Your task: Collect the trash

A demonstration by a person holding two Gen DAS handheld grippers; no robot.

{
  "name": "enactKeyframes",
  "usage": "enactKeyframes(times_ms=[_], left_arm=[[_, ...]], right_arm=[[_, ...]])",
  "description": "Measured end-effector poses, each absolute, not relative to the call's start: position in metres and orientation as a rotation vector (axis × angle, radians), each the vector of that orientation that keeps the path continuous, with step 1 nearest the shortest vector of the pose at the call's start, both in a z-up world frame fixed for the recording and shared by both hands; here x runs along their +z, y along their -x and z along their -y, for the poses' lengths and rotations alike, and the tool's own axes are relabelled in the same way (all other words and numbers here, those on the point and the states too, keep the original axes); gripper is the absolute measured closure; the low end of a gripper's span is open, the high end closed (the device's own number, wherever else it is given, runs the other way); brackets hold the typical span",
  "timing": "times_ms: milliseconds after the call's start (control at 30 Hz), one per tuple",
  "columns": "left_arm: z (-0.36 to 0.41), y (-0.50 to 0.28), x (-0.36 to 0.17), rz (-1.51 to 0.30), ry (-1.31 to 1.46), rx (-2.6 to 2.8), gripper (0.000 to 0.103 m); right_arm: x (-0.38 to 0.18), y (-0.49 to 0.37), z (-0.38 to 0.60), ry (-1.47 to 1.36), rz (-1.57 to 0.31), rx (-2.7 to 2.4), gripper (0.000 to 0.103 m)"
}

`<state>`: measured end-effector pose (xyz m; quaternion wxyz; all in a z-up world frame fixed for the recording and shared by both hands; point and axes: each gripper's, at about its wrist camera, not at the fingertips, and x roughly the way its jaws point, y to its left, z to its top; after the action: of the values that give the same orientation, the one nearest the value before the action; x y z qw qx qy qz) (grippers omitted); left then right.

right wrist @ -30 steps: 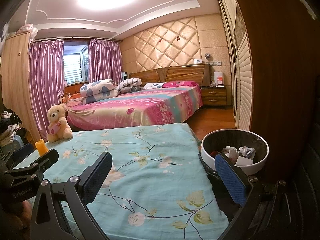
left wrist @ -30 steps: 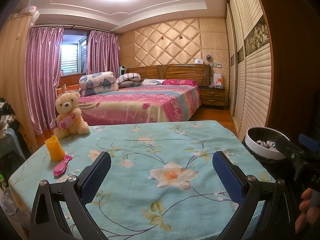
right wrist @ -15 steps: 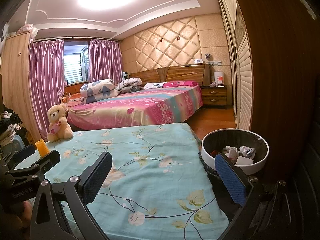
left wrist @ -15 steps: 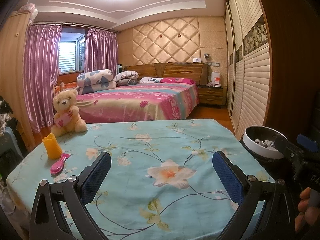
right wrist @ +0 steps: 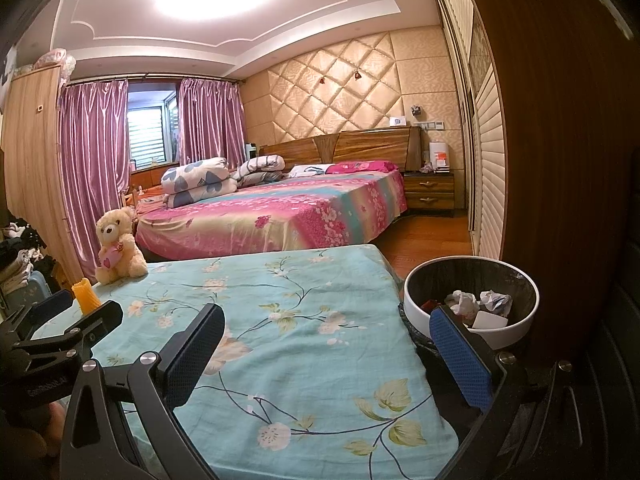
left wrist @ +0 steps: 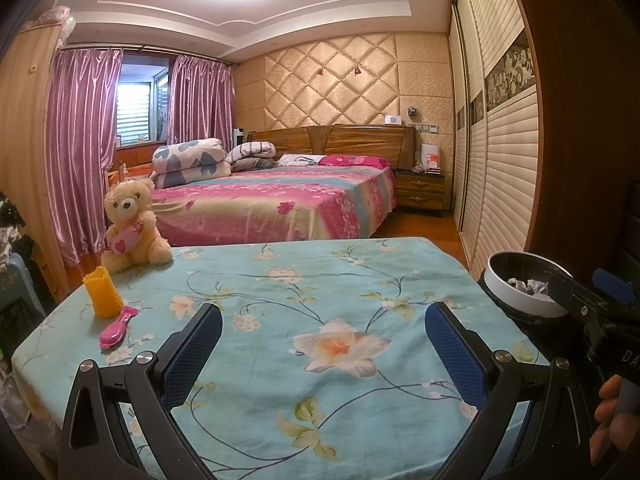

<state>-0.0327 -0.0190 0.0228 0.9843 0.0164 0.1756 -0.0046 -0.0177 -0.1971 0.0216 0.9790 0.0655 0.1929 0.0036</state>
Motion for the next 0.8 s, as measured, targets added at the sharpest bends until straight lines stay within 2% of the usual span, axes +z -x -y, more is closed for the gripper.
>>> enactKeyframes(times_ms=[800], left_arm=[[0.0143, 0.0291, 0.0222, -0.361, -0.031, -0.015, 0.001]], right_arm=[[0.0207, 0.0198, 0.1923, -0.133, -0.395, 0.014, 0.000]])
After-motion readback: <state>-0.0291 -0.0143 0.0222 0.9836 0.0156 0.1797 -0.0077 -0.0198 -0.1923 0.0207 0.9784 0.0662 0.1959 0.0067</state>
